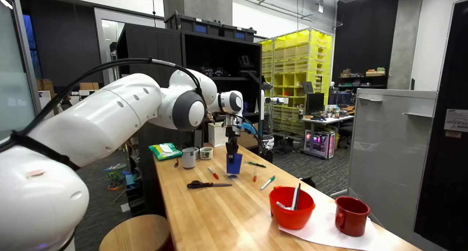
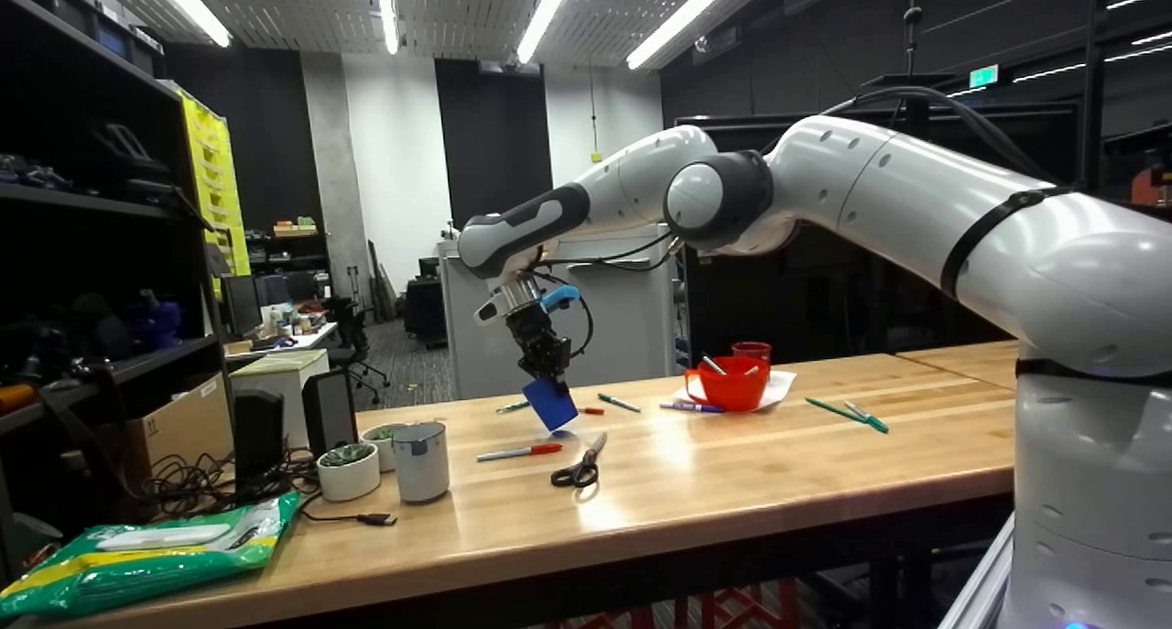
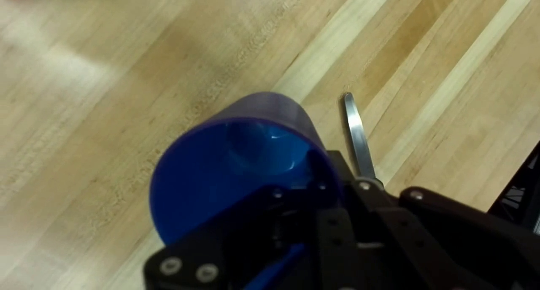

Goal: Put the cup upright

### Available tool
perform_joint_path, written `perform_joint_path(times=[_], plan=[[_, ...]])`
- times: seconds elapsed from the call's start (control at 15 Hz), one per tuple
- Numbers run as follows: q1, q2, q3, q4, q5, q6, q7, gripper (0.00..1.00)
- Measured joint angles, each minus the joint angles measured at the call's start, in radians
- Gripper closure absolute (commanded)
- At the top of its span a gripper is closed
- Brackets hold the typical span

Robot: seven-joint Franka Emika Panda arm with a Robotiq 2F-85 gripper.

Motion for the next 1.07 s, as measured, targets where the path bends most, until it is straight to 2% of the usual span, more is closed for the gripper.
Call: perform_joint_path(times=[0.27,0.87,0.93,1.07], plan=[[0.001,-0.001,0.002,-0.001,0.001,0.081,0.008,0.99],[-0.005,-0.023,0.005,-0.104,0.026,0.415,0.136,0.99],[-0.008,-0.03,0.005,-0.122,0.035,0.443,0.145,0.71],[-0.014,-0.051,0.006,-0.168,0.047,0.495,0.158,0.68]])
